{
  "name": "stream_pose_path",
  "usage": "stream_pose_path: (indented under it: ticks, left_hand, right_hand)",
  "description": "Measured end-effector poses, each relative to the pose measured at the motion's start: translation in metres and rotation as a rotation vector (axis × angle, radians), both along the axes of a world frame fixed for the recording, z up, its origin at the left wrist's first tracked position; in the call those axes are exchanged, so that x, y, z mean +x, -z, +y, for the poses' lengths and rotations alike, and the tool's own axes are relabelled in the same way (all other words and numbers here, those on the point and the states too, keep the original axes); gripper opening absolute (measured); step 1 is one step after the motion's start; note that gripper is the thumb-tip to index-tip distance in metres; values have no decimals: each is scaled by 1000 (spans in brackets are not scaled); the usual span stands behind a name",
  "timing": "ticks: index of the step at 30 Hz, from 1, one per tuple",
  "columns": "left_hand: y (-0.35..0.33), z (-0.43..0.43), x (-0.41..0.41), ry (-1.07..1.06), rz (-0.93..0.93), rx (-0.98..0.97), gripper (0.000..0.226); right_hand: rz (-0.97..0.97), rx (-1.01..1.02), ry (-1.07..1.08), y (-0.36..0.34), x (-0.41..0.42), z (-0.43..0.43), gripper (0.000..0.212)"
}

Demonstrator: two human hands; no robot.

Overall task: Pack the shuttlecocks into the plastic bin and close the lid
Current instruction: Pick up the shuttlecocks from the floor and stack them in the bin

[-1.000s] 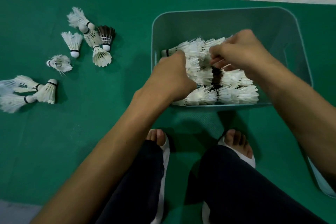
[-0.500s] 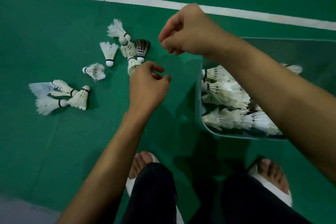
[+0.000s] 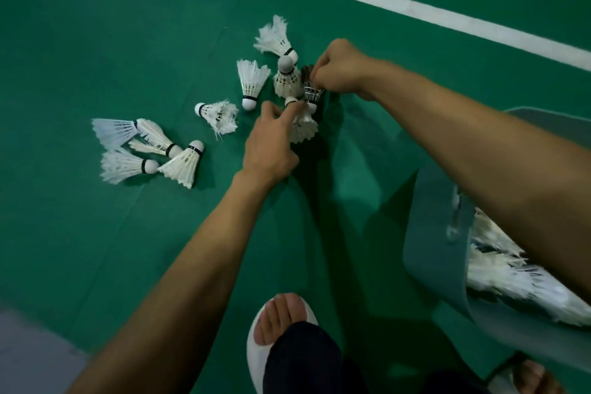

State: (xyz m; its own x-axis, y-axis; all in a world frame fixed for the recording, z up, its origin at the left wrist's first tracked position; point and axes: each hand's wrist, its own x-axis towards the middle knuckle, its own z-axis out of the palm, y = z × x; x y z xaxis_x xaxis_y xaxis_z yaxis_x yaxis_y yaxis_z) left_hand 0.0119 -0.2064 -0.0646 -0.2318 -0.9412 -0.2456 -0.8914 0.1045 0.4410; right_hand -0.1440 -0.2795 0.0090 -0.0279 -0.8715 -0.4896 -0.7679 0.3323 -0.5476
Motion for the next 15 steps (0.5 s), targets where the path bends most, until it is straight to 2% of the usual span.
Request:
stream_pose_path:
  ticks: [2, 5, 10, 12, 15]
  left_hand:
    - [2, 3, 0, -53, -32, -86, 74]
    - [1, 6, 4, -96, -82, -208, 60]
    - [-25, -7, 1, -96, 19, -418, 60]
    - [-30, -24, -9, -48, 27, -405, 62]
    - [-23, -46, -25, 29, 33, -264, 66]
  right_hand:
    - [47, 4, -22, -6, 3, 0, 10]
    - [124, 15, -7, -17, -1, 1, 27]
    - [206, -33, 38, -41, -25, 7, 27]
    - [177, -62, 75, -50, -40, 12, 23]
    - [88, -103, 181, -65, -62, 23, 7]
